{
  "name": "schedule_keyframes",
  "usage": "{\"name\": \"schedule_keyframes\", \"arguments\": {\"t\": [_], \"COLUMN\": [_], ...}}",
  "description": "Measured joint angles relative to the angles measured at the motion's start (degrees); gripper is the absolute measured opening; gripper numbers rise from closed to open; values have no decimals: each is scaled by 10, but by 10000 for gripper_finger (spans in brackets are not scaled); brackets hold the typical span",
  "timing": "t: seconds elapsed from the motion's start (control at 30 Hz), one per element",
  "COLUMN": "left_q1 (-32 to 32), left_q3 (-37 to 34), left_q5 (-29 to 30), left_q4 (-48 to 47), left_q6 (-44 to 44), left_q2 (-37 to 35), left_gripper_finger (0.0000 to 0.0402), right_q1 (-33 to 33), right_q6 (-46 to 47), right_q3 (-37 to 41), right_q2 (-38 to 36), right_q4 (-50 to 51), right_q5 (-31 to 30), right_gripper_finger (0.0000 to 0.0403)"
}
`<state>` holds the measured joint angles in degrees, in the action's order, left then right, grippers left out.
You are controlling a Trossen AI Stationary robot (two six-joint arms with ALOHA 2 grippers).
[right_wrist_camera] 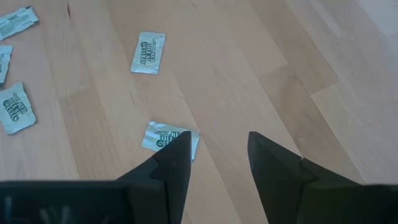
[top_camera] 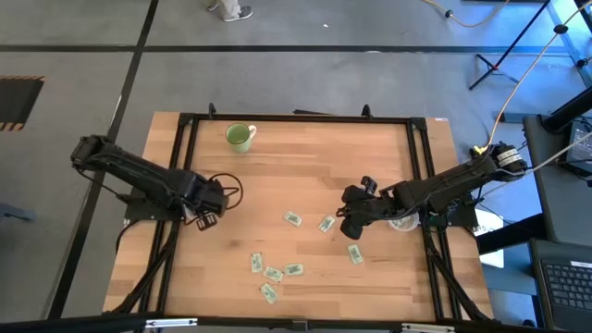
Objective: Pick and place items into bin
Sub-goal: Put the white stevia packet into the left transparent bin
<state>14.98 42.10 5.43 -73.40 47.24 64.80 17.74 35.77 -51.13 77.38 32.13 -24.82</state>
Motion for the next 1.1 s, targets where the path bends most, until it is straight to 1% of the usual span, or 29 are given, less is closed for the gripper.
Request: {"name": "schedule_keyframes", "arguments": {"t": [0.17, 0.33, 0.57, 0.7, 0.87, 0.97, 1.1], "left_q1": [0, 0, 0, 0, 0, 0, 0], "left_q3": [-45, -51, -51, -51, -51, -51, -51], "left_q5": [-8, -3, 4, 14, 5, 4, 4], "left_q4": [14, 26, 28, 28, 28, 28, 29], "left_q6": [30, 30, 31, 32, 32, 38, 45], "left_q2": [-13, -13, -13, -13, -13, -13, -13], "left_gripper_finger": [3, 3, 4, 4, 5, 18, 49], "right_q1": [0, 0, 7, 24, 33, 31, 17], "right_q6": [0, 0, -2, -2, -15, -35, -67], "right_q3": [0, 0, 0, 0, 0, 0, 0], "right_q2": [0, 0, 0, 0, 0, 0, 0], "right_q4": [0, 0, -3, -2, -2, -2, -2], "right_q5": [9, 13, 102, 105, 106, 105, 105], "right_gripper_finger": [161, 161, 161, 161, 161, 161, 161]}}
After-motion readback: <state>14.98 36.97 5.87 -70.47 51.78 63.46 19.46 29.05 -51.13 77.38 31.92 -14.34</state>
